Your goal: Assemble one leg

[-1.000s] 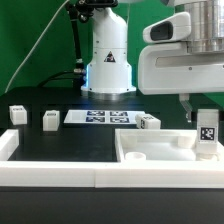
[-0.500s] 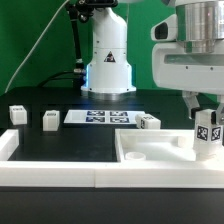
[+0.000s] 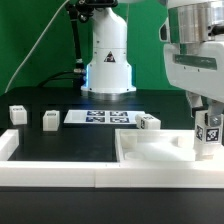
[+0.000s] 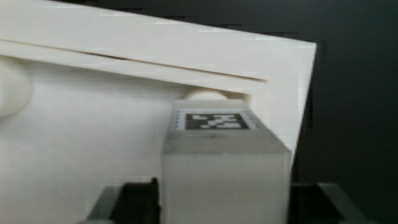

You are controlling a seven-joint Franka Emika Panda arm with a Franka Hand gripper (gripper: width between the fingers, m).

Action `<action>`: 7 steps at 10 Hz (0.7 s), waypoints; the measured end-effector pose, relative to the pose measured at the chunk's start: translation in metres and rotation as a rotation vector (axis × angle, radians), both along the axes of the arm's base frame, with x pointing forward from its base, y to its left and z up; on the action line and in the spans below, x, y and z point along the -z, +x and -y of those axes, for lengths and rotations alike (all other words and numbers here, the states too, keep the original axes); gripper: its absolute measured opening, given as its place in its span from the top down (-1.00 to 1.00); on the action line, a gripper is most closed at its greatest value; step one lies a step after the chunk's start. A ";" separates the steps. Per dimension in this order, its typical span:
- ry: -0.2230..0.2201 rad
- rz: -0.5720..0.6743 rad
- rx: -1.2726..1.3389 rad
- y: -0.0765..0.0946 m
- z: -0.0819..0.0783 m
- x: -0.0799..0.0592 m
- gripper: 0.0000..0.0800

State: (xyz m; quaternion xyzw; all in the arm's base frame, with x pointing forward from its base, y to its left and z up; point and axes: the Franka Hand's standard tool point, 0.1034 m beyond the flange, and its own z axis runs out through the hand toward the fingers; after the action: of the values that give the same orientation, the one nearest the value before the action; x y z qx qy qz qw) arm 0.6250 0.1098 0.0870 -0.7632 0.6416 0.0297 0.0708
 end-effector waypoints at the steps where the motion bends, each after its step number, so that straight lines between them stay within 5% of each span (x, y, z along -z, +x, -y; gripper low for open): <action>1: -0.002 0.007 -0.045 0.000 0.000 0.000 -0.19; 2: -0.004 0.014 -0.091 0.001 0.000 -0.001 -0.49; 7: -0.043 0.103 -0.684 0.002 -0.003 -0.001 -0.62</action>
Offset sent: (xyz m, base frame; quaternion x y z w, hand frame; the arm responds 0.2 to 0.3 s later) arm 0.0101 0.0026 0.0059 -0.0111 0.0138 -0.3336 0.9426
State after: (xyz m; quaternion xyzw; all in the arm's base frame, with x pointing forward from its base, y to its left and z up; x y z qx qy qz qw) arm 0.6275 0.1130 0.0876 -0.9358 0.3449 -0.0001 0.0730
